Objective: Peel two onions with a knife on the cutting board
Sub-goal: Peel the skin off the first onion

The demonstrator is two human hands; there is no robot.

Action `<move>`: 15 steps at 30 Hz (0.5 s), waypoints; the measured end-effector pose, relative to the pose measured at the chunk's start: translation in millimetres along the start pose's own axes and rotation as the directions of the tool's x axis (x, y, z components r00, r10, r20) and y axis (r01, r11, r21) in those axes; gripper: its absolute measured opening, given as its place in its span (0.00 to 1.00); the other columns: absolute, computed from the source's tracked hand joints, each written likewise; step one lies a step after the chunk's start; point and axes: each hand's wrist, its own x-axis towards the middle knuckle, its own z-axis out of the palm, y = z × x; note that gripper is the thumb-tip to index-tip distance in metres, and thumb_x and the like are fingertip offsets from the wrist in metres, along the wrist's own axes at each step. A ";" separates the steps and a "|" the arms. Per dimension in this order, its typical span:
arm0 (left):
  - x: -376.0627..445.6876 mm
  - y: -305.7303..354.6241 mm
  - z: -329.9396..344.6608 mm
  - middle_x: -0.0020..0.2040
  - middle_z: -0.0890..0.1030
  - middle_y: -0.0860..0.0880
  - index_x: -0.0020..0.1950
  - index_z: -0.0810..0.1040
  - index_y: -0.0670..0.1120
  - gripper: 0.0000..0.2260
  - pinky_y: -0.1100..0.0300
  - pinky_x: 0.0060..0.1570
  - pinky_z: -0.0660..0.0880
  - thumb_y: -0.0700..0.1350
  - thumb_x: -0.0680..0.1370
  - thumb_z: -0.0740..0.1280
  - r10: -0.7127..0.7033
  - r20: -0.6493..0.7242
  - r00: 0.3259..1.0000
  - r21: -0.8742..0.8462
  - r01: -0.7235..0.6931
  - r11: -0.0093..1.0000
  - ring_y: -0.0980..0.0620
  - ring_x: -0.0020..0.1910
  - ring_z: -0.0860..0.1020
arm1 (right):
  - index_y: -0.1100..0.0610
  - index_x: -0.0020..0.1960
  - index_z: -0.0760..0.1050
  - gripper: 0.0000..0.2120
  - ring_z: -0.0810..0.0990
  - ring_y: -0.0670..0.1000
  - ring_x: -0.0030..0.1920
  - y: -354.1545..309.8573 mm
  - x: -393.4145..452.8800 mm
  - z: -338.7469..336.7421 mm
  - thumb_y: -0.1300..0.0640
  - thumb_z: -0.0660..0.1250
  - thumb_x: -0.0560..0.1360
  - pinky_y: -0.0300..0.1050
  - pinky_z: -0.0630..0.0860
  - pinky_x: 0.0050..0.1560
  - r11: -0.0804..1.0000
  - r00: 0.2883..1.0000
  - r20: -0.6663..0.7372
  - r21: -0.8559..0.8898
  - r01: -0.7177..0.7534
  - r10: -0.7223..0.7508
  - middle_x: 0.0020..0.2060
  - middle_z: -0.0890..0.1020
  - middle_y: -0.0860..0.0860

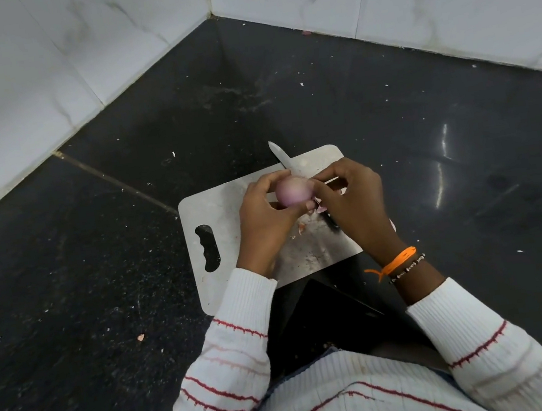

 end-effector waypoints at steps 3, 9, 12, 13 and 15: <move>-1.6 -0.8 1.7 0.61 0.74 0.52 0.60 0.74 0.52 0.22 0.78 0.40 0.73 0.40 0.70 0.76 -0.004 0.017 1.000 -0.033 0.004 0.999 0.53 0.56 0.74 | 0.58 0.41 0.78 0.02 0.78 0.43 0.36 0.0 1.4 -0.6 0.62 0.69 0.73 0.35 0.76 0.36 1.000 1.000 -0.006 0.008 -0.024 0.024 0.40 0.78 0.48; -3.2 0.5 1.4 0.60 0.75 0.52 0.64 0.74 0.50 0.21 0.72 0.44 0.76 0.39 0.72 0.73 -0.004 0.068 0.998 -0.122 0.012 0.992 0.51 0.57 0.76 | 0.51 0.41 0.71 0.09 0.78 0.53 0.44 12.5 5.3 -3.4 0.63 0.62 0.77 0.52 0.77 0.48 0.999 0.999 -0.011 0.002 -0.048 0.048 0.44 0.76 0.51; -1.5 1.9 -1.6 0.59 0.75 0.54 0.64 0.74 0.50 0.20 0.75 0.44 0.75 0.38 0.74 0.70 0.008 0.097 0.995 -0.154 0.008 0.988 0.57 0.53 0.76 | 0.48 0.39 0.69 0.12 0.79 0.58 0.46 21.2 6.5 -6.4 0.62 0.61 0.77 0.61 0.78 0.47 0.995 0.995 -0.014 -0.008 -0.104 0.103 0.44 0.75 0.51; -0.8 1.1 -1.9 0.59 0.75 0.54 0.64 0.73 0.51 0.19 0.75 0.44 0.75 0.38 0.75 0.69 0.006 0.107 0.994 -0.154 0.011 0.988 0.59 0.53 0.75 | 0.48 0.39 0.69 0.12 0.79 0.58 0.46 23.2 6.0 -6.3 0.63 0.61 0.77 0.61 0.77 0.47 0.993 0.994 -0.011 -0.029 -0.112 0.112 0.44 0.75 0.51; -0.6 0.7 -1.1 0.61 0.75 0.54 0.65 0.73 0.51 0.17 0.70 0.52 0.76 0.40 0.77 0.67 -0.016 0.126 0.992 -0.150 0.035 0.988 0.58 0.57 0.75 | 0.52 0.40 0.70 0.09 0.78 0.57 0.46 26.7 4.3 -5.2 0.63 0.61 0.77 0.59 0.77 0.48 0.991 0.993 -0.005 -0.071 -0.114 0.114 0.43 0.74 0.51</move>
